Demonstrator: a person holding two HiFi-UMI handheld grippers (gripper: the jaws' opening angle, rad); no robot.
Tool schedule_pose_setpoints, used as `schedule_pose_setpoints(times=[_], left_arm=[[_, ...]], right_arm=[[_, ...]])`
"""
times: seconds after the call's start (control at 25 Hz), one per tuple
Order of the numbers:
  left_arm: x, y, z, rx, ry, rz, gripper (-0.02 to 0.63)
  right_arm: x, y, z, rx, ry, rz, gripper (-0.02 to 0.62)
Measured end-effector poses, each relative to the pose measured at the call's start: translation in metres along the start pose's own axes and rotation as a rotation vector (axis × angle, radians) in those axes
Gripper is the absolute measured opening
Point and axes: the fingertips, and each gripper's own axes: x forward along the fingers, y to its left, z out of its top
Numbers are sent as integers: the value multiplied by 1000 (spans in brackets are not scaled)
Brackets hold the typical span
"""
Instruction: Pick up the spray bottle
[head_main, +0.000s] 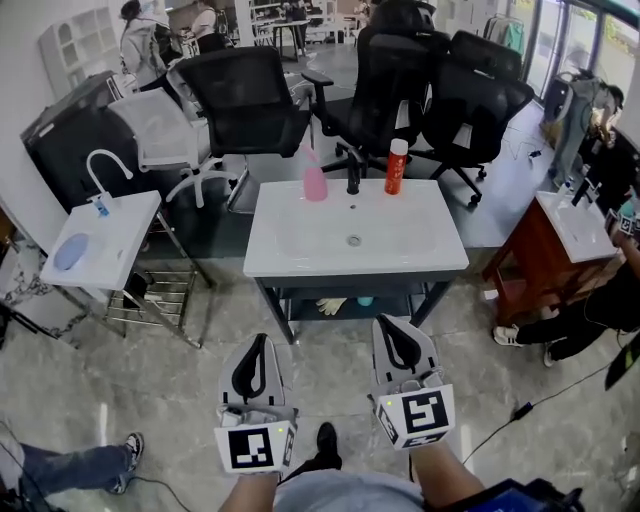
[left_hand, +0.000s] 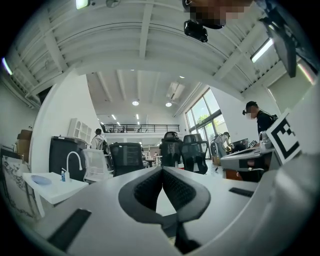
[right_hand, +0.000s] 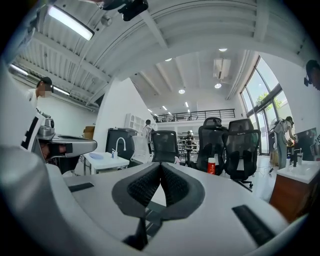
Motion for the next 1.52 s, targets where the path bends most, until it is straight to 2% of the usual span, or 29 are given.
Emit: schedule_pose_setpoints(times=[0.36, 0.72, 0.96, 1.24, 1.52], left_arm=[[58, 49, 8, -3, -61, -39, 15], [91, 60, -21, -33, -20, -81, 15], [120, 63, -35, -32, 7, -93, 15], [170, 59, -44, -7, 37, -105, 15], [236, 61, -42, 30, 65, -81, 15]], right_arm=[[69, 7, 24, -28, -34, -29, 15], [98, -2, 8, -25, 5, -72, 15], [123, -11, -5, -12, 29, -70, 15], [166, -43, -15, 22, 35, -73, 15], [223, -83, -13, 59, 31, -47, 15]])
